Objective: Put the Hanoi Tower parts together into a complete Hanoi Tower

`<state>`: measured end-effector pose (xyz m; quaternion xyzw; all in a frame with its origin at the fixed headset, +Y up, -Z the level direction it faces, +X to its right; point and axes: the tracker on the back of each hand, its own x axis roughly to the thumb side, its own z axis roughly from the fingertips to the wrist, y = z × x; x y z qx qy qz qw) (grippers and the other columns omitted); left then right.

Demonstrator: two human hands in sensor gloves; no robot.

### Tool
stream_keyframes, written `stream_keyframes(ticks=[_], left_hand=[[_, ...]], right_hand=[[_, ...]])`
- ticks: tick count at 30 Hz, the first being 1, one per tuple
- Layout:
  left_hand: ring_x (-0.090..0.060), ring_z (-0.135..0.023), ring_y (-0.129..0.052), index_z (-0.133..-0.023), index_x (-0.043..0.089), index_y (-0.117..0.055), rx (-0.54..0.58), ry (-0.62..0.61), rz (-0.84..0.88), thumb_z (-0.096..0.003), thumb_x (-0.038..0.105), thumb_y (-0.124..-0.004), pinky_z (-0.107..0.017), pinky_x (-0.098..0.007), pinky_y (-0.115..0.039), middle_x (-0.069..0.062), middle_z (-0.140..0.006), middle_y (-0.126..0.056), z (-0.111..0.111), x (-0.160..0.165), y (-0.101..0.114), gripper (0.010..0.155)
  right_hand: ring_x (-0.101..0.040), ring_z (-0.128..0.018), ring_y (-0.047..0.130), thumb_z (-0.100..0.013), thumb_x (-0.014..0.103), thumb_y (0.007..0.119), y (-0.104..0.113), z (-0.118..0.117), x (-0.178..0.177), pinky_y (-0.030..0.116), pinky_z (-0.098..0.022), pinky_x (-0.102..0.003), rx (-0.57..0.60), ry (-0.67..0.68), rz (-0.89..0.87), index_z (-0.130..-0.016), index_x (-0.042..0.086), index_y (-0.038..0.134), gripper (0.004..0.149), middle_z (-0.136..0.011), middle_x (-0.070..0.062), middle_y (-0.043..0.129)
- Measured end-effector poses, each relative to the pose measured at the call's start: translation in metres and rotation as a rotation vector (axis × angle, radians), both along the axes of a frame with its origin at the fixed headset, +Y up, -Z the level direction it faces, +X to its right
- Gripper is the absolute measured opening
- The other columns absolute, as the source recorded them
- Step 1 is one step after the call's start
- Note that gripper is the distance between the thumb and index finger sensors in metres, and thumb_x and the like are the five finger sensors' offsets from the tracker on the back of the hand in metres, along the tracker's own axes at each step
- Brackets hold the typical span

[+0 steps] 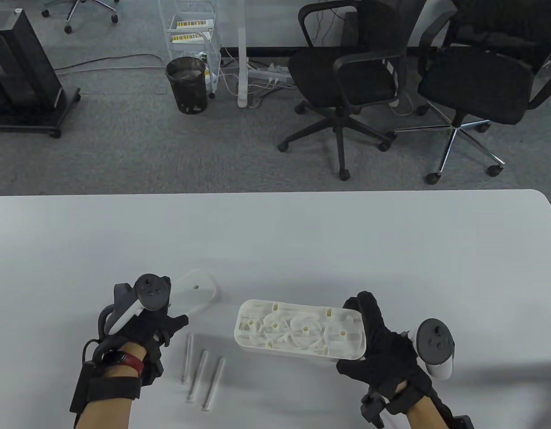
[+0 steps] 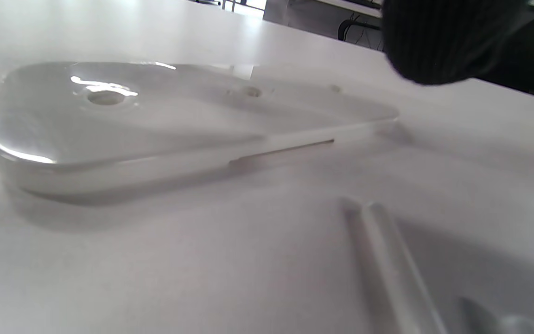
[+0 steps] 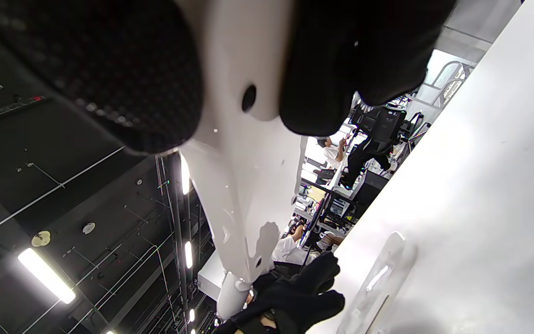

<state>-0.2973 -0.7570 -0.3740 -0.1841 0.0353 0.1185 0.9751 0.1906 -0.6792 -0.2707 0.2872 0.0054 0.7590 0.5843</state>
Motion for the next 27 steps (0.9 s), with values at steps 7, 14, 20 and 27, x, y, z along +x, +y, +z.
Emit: stream_keyframes(ticks=[7,14,20,27], left_hand=[[-0.047,-0.111,-0.020,-0.108,0.025,-0.012,-0.132,0.011,-0.126,-0.0378,0.058,-0.085,-0.076,-0.066,-0.027,-0.013,-0.117,-0.015,-0.005,0.011,-0.004,0.106],[-0.047,-0.110,-0.025,-0.108,0.024,-0.012,-0.159,0.014,-0.132,-0.0384,0.056,-0.086,-0.076,-0.065,-0.030,-0.013,-0.117,-0.019,-0.009,0.002,-0.010,0.106],[-0.046,-0.109,-0.027,-0.107,0.023,-0.013,-0.120,0.014,-0.129,-0.0387,0.053,-0.086,-0.076,-0.064,-0.032,-0.012,-0.116,-0.024,-0.014,-0.005,-0.023,0.104],[-0.051,-0.104,-0.051,-0.107,0.018,-0.018,-0.002,-0.016,-0.111,-0.0325,0.060,-0.090,-0.075,-0.067,-0.040,-0.022,-0.111,-0.041,-0.017,-0.015,-0.025,0.112]], right_hand=[[-0.034,-0.075,0.091,-0.027,0.033,0.101,0.000,0.003,-0.001,0.075,-0.063,-0.054,0.001,0.014,0.014,-0.095,0.007,0.003,0.122,-0.106,-0.029,0.023],[-0.034,-0.075,0.091,-0.027,0.033,0.101,0.001,0.002,0.001,0.075,-0.063,-0.054,0.000,0.007,0.025,-0.095,0.007,0.003,0.122,-0.106,-0.029,0.022],[-0.035,-0.075,0.091,-0.027,0.034,0.101,0.002,0.002,0.005,0.075,-0.063,-0.054,0.005,-0.011,0.025,-0.096,0.007,0.004,0.122,-0.106,-0.029,0.022],[-0.035,-0.075,0.092,-0.027,0.034,0.101,0.003,0.002,0.005,0.075,-0.063,-0.054,0.001,-0.008,0.026,-0.096,0.008,0.004,0.122,-0.106,-0.029,0.023]])
